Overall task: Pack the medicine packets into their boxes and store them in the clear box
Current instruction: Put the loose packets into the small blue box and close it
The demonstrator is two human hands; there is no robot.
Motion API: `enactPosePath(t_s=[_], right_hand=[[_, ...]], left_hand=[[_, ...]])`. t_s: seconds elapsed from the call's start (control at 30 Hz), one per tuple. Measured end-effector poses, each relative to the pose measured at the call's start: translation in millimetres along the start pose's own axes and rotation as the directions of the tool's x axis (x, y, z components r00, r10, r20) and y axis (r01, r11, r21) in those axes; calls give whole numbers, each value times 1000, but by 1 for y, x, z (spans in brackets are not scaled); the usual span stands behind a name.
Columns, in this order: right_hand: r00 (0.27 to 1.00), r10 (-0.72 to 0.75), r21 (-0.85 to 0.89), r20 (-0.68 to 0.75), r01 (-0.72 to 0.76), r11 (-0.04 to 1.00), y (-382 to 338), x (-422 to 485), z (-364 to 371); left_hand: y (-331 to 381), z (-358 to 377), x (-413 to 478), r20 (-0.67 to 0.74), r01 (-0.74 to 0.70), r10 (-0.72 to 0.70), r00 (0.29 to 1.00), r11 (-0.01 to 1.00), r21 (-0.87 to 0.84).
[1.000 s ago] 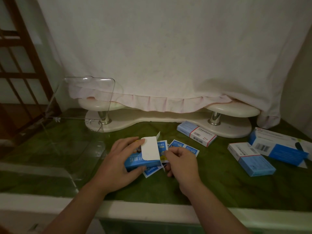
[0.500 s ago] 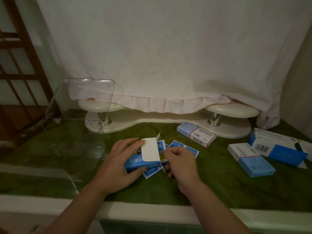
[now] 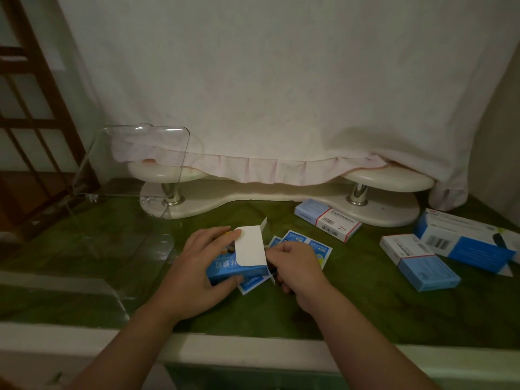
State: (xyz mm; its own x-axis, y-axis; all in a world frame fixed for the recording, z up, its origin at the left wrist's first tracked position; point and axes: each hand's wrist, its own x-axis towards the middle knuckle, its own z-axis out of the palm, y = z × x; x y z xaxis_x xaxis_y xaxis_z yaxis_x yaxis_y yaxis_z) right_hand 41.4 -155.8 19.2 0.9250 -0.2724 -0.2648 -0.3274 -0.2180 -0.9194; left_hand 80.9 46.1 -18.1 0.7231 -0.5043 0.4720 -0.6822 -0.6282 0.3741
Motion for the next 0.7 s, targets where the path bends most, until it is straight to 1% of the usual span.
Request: enactPosePath(t_s=[0.23, 0.7], right_hand=[[998, -10, -81, 57, 14, 997, 0, 3, -4], [997, -65, -112, 50, 71, 991, 3, 1, -3]], left_hand=[[0, 1, 0, -1, -4, 4, 1000, 1000, 10], [-1, 1, 0, -8, -16, 16, 1000, 1000, 15]])
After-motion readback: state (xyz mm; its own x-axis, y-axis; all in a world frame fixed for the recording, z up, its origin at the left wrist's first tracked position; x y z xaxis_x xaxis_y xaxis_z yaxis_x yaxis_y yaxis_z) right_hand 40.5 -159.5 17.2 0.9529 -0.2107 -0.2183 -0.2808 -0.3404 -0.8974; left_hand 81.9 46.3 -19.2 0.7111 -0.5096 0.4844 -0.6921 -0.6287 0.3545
